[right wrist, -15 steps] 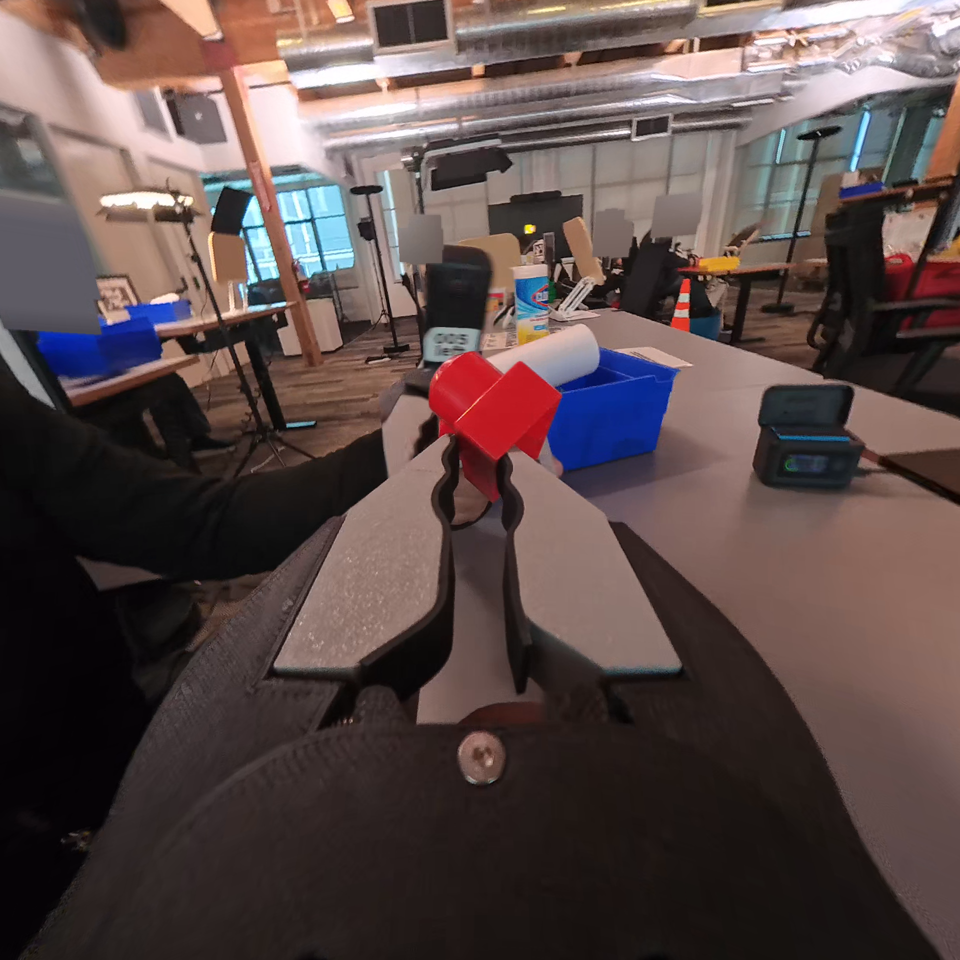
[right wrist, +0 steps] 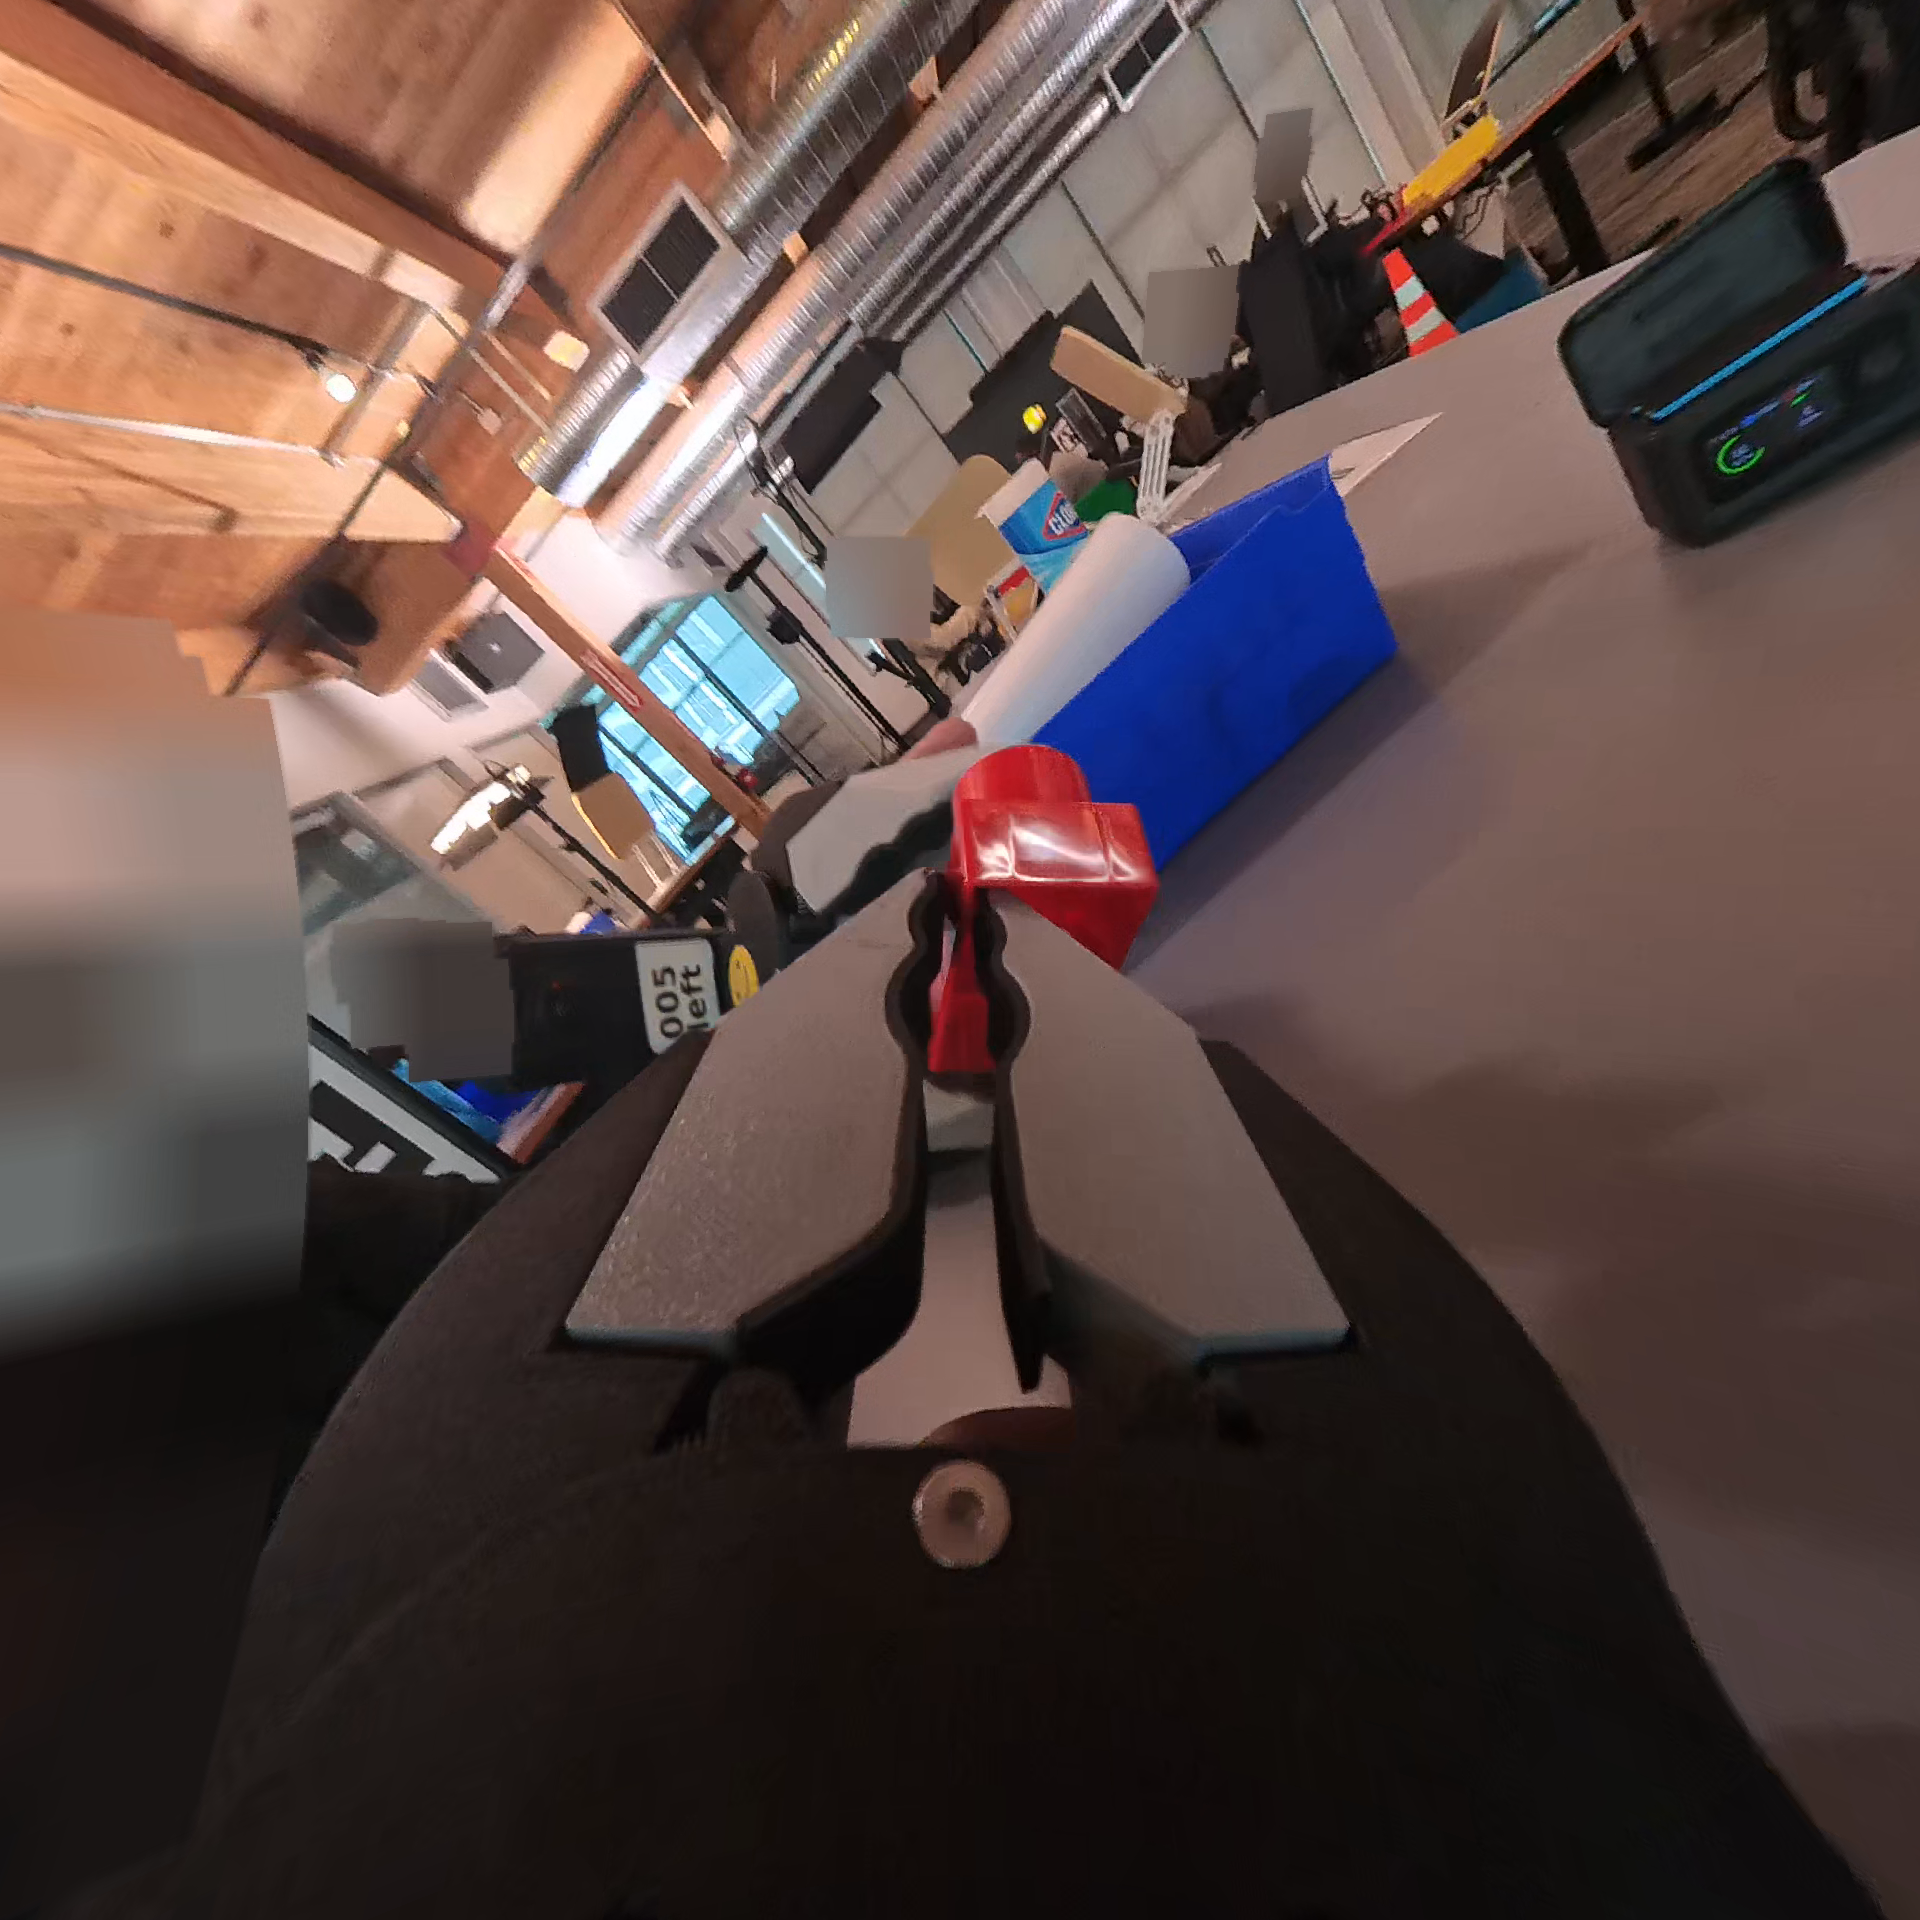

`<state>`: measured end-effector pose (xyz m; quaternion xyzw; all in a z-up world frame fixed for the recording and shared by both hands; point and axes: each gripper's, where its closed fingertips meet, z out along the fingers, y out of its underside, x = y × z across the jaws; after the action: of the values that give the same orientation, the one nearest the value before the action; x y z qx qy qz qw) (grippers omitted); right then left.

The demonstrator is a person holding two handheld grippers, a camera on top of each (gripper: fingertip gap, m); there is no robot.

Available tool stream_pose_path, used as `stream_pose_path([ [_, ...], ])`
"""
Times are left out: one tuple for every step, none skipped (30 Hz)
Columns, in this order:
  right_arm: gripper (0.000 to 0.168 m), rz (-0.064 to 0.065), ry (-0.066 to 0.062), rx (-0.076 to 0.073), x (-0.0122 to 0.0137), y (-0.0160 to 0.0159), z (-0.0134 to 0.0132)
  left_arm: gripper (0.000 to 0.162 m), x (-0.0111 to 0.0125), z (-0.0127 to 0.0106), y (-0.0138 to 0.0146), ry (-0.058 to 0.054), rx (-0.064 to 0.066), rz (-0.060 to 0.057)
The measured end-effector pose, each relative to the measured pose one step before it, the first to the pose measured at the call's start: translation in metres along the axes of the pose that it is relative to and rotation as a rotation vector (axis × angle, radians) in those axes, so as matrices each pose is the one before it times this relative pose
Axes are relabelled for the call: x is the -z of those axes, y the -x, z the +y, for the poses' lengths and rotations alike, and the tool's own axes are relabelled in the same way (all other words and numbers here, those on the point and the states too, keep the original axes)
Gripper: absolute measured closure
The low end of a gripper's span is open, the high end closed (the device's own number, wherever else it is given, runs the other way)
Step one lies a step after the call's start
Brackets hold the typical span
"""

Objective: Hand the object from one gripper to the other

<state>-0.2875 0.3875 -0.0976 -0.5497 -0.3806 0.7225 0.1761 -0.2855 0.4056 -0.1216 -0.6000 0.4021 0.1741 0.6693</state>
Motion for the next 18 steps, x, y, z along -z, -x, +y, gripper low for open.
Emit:
stream_pose_path([
  [0.168, -0.0209, -0.0301, -0.0199, -0.00054, 0.00274, -0.00386, 0.093, -0.00081, 0.00160, -0.00194, 0.0106, 0.0077, 0.0126],
  [0.167, -0.0287, -0.0236, -0.0298, -0.00031, 0.00346, -0.00276, 0.093, -0.00044, 0.00066, 0.00124, 0.0066, -0.0002, -0.0089],
  [0.167, -0.0220, -0.0161, -0.0319, -0.00047, 0.00180, -0.00108, 0.096, 0.00034, -0.00112, 0.00214, -0.0059, -0.0021, -0.0157],
  [0.167, -0.0074, -0.0059, -0.0247, -0.00066, -0.00072, 0.00061, 0.104, 0.00076, -0.00190, 0.00252, -0.0102, 0.0021, -0.0169],
  [0.167, -0.0069, -0.0057, -0.0166, -0.00042, -0.00066, 0.00010, 0.107, 0.00083, -0.00114, 0.00346, -0.0038, 0.0035, -0.0219],
  [0.167, -0.0068, -0.0123, -0.0173, 0.00028, -0.00023, -0.00158, 0.109, 0.00070, -0.00119, 0.00140, -0.0063, -0.0021, -0.0071],
  [0.167, -0.0061, -0.0065, -0.0126, 0.00047, -0.00001, -0.00124, 0.110, 0.00005, -0.00066, 0.00048, -0.0023, 0.0072, -0.0006],
  [0.167, 0.0021, -0.0026, 0.0010, 0.00032, -0.00041, -0.00062, 0.111, -0.00066, 0.00021, 0.00001, 0.0044, 0.0150, 0.0053],
  [0.167, 0.0057, 0.0006, 0.0036, 0.00050, -0.00070, -0.00034, 0.111, -0.00072, 0.00028, -0.00036, 0.0030, 0.0176, 0.0087],
  [0.167, 0.0027, 0.0014, 0.0030, 0.00055, -0.00015, -0.00042, 0.111, -0.00056, -0.00003, -0.00019, 0.0019, 0.0226, 0.0093],
  [0.167, -0.0013, 0.0043, 0.0040, 0.00051, 0.00038, -0.00003, 0.111, -0.00038, -0.00052, -0.00049, -0.0030, 0.0310, 0.0132],
  [0.167, 0.0015, 0.0081, 0.0081, 0.00065, 0.00002, 0.00046, 0.112, -0.00026, -0.00020, -0.00064, -0.0017, 0.0372, 0.0198],
  [0.167, 0.0082, 0.0075, 0.0150, 0.00087, -0.00064, 0.00005, 0.112, -0.00025, 0.00062, 0.00042, 0.0017, 0.0472, 0.0198],
  [0.165, 0.0156, 0.0034, 0.0228, 0.00172, -0.00111, -0.00075, 0.112, 0.00022, 0.00089, 0.00208, -0.0020, 0.0560, 0.0149],
  [0.160, 0.0150, 0.0046, 0.0249, 0.00191, -0.00050, -0.00093, 0.112, 0.00095, 0.00041, 0.00311, -0.0077, 0.0556, 0.0131],
  [0.154, 0.0159, 0.0101, 0.0224, 0.00206, -0.00048, -0.00055, 0.112, 0.00154, 0.00021, 0.00343, -0.0081, 0.0576, 0.0142],
  [0.146, 0.0279, 0.0146, 0.0295, 0.00233, -0.00188, -0.00029, 0.112, 0.00197, -0.00103, 0.00403, -0.0150, 0.0652, 0.0135],
  [0.142, 0.0391, 0.0135, 0.0465, 0.00238, -0.00262, -0.00086, 0.112, 0.00218, -0.00287, 0.00265, -0.0252, 0.0839, 0.0278],
])
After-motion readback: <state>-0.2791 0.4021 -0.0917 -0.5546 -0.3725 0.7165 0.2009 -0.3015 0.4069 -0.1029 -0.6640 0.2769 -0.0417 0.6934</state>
